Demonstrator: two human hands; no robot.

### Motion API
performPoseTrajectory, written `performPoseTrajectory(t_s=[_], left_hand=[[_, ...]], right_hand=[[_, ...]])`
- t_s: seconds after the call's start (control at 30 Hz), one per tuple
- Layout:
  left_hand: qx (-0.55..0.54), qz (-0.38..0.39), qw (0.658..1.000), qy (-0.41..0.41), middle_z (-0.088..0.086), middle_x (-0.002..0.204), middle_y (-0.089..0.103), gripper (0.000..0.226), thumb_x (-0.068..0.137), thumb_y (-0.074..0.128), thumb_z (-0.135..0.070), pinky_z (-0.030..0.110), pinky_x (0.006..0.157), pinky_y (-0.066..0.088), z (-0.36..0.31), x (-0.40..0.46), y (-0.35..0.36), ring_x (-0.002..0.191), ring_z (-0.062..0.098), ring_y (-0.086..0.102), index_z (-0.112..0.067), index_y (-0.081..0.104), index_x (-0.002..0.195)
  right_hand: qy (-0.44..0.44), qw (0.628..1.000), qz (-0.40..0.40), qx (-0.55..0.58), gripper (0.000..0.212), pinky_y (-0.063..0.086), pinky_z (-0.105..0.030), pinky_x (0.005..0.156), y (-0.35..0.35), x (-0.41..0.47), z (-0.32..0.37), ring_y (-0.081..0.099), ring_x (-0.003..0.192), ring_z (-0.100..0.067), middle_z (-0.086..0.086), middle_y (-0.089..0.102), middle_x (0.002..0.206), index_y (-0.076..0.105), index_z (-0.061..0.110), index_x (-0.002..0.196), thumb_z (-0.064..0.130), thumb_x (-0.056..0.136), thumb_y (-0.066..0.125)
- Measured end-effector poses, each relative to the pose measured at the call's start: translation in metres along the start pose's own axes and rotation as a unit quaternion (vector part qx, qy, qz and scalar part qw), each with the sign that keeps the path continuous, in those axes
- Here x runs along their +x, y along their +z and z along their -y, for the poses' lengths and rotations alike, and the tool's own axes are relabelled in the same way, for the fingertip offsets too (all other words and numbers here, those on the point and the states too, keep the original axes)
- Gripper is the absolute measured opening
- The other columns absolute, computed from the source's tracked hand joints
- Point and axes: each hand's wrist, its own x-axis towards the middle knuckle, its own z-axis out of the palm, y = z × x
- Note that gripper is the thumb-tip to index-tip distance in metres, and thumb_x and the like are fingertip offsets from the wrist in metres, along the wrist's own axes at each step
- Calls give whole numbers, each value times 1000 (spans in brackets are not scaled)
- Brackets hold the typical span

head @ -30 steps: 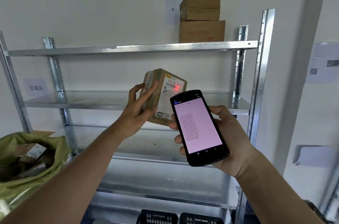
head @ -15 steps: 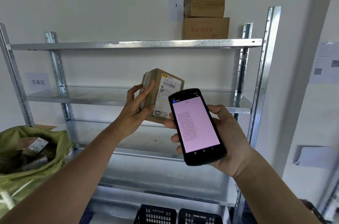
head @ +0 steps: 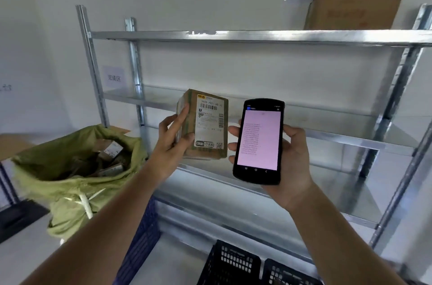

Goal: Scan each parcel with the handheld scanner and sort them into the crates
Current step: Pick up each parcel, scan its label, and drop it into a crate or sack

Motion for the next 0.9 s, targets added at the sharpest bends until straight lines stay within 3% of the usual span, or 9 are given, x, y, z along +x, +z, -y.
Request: performPoseTrajectory(t_s=[0.13,0.27,0.33,0.43,0.5,0.57,0.63,0.73,0.9], left_hand=[[60,-18,997,-46,1,145,34,65,98,60,-41,43,112,53,61,7,-81,143,25,41,-66,36,152],[97,-32,991,-85,4,140,35,63,96,56,-42,44,123,40,109,20,-154,137,16,39,-65,34,151],[97,-30,990,-96,4,141,34,63,97,56,-42,36,122,41,130,28,-184,138,13,38,-62,35,153],[86,-40,987,-126,9,145,30,59,108,57,-20,4,103,42,167,43,-219,138,11,35,-50,37,154],[62,-56,984,-160,6,147,29,62,108,55,-10,-1,87,46,194,55,-236,130,0,38,-53,38,150],[72,-70,977,-187,5,148,29,62,108,53,-11,-5,81,43,224,71,-251,121,-8,36,-56,36,147],[85,-69,968,-224,4,149,29,61,109,53,-18,0,88,41,262,85,-265,124,2,38,-62,33,147],[96,-81,949,-290,0,149,28,61,110,52,-26,17,98,41,322,104,-289,137,19,34,-65,29,151],[123,-122,912,-373,-5,148,23,62,111,47,-31,35,102,39,404,138,-328,129,22,37,-63,23,158]], right_hand=[[50,998,43,11,73,60,-48,89,38,62,-72,68,104,-39,-26,65,139,56,6,150,52,97,38],[87,995,47,13,73,56,-50,95,79,124,-142,65,105,-41,-29,57,149,54,7,152,53,98,37],[98,994,37,10,72,57,-49,89,98,152,-171,64,102,-41,-29,60,146,56,6,150,53,100,33],[118,993,28,-6,65,63,-45,76,120,195,-203,68,96,-41,-28,67,138,74,10,129,52,92,40],[125,992,21,-14,61,62,-45,77,128,228,-222,68,100,-42,-27,69,134,78,14,120,52,90,42],[128,991,12,-25,62,58,-46,85,128,266,-245,65,106,-44,-27,69,134,73,12,129,50,93,39],[136,990,14,-37,65,52,-50,93,125,307,-270,65,107,-43,-27,69,135,64,10,140,49,99,33],[162,986,19,-37,64,46,-58,98,117,374,-313,64,108,-45,-27,68,135,62,10,142,47,100,31],[208,977,36,-16,63,49,-51,93,116,481,-370,64,103,-42,-31,65,137,63,9,139,49,98,35]])
